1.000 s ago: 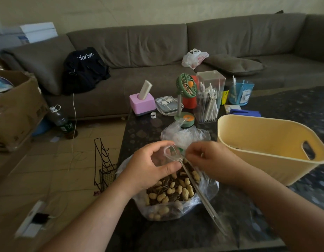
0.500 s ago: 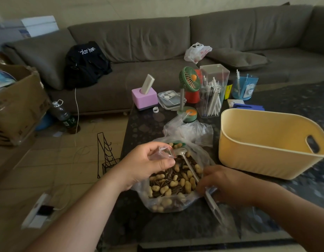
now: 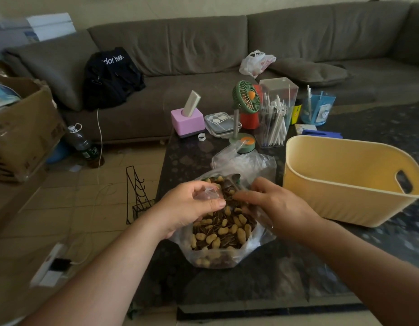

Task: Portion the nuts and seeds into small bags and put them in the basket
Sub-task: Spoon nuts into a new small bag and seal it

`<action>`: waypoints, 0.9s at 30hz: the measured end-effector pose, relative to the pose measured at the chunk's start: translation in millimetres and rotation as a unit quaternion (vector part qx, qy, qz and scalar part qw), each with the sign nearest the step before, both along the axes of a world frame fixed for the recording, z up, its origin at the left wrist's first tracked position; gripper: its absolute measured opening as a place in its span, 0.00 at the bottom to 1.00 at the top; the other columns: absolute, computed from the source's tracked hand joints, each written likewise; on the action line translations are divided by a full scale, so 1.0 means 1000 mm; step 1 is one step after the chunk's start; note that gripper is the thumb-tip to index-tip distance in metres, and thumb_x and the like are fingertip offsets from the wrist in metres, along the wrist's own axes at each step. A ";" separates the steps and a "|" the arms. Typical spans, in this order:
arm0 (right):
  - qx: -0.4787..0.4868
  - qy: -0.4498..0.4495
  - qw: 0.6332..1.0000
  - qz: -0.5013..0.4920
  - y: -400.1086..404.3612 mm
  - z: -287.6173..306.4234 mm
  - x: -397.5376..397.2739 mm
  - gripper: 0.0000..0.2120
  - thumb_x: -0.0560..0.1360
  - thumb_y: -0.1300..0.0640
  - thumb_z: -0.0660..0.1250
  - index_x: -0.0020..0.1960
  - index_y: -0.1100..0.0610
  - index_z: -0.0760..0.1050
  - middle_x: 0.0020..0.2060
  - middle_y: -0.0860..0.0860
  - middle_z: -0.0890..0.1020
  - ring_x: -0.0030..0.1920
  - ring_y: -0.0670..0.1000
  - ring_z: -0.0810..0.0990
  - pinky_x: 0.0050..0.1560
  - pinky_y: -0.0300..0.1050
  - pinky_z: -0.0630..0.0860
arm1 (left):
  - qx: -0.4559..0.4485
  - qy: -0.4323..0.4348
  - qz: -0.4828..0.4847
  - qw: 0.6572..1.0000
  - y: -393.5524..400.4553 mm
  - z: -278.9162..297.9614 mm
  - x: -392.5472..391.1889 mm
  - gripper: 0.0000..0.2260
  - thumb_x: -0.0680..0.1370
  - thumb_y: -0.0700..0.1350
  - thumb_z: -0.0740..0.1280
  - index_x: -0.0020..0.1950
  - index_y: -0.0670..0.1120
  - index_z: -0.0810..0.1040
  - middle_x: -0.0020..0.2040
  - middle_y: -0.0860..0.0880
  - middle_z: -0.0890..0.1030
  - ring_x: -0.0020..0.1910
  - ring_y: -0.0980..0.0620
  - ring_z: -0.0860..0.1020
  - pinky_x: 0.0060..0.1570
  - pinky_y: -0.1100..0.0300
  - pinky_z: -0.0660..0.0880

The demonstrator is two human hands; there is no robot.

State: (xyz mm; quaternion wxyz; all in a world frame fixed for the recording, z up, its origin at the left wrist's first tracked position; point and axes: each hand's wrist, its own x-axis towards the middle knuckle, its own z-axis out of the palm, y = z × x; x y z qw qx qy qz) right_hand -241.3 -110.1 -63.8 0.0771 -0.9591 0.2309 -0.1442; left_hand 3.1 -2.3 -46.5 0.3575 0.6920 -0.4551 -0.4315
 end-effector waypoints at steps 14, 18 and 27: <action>0.015 -0.096 0.990 -0.104 0.018 0.070 -0.013 0.18 0.85 0.45 0.56 0.42 0.52 0.74 0.33 0.44 0.76 0.33 0.46 0.76 0.38 0.51 0.75 | 0.085 -0.063 -0.001 0.994 0.009 0.019 -0.007 0.20 0.73 0.63 0.78 0.63 0.63 0.80 0.62 0.56 0.81 0.59 0.51 0.81 0.45 0.54 0.80; -0.001 -0.083 0.992 -0.091 0.024 0.063 -0.012 0.19 0.85 0.46 0.56 0.39 0.52 0.73 0.30 0.46 0.75 0.28 0.46 0.76 0.32 0.49 0.77 | 0.134 -0.052 -0.012 0.989 0.011 0.017 -0.012 0.22 0.73 0.64 0.78 0.65 0.64 0.79 0.64 0.56 0.80 0.63 0.48 0.80 0.52 0.35 0.83; -0.015 -0.112 0.993 -0.039 0.034 0.055 0.001 0.16 0.83 0.48 0.57 0.37 0.44 0.63 0.27 0.45 0.73 0.25 0.44 0.72 0.28 0.47 0.73 | 0.165 0.088 0.028 0.982 0.004 0.014 -0.017 0.21 0.75 0.60 0.77 0.66 0.58 0.81 0.65 0.51 0.80 0.63 0.48 0.78 0.59 0.23 0.75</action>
